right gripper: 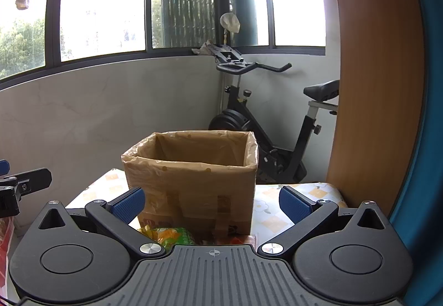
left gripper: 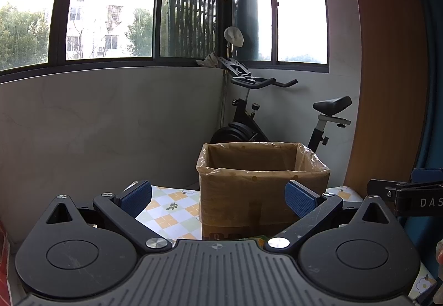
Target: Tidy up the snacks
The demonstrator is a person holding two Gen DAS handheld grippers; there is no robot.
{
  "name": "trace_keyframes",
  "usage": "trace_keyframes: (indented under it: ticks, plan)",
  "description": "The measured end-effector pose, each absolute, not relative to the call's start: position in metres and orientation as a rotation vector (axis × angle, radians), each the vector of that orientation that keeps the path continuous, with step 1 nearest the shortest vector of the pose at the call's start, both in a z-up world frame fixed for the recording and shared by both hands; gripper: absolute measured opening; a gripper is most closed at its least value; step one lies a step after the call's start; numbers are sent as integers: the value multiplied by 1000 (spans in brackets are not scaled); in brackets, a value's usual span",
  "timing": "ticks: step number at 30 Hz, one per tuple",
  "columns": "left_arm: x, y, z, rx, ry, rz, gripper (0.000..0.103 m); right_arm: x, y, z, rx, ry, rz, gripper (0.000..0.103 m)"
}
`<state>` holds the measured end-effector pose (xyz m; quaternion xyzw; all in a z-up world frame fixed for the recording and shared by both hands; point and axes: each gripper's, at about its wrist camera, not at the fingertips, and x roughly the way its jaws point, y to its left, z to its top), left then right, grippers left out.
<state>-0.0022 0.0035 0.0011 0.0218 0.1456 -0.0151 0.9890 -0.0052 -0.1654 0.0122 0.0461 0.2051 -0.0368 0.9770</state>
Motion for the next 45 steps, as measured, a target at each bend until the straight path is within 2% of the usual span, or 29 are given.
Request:
trace_keyframes:
  ticks: [45]
  plan:
    - [4, 5, 2, 23, 309, -45, 103, -6, -167, 11, 90, 417, -76, 103]
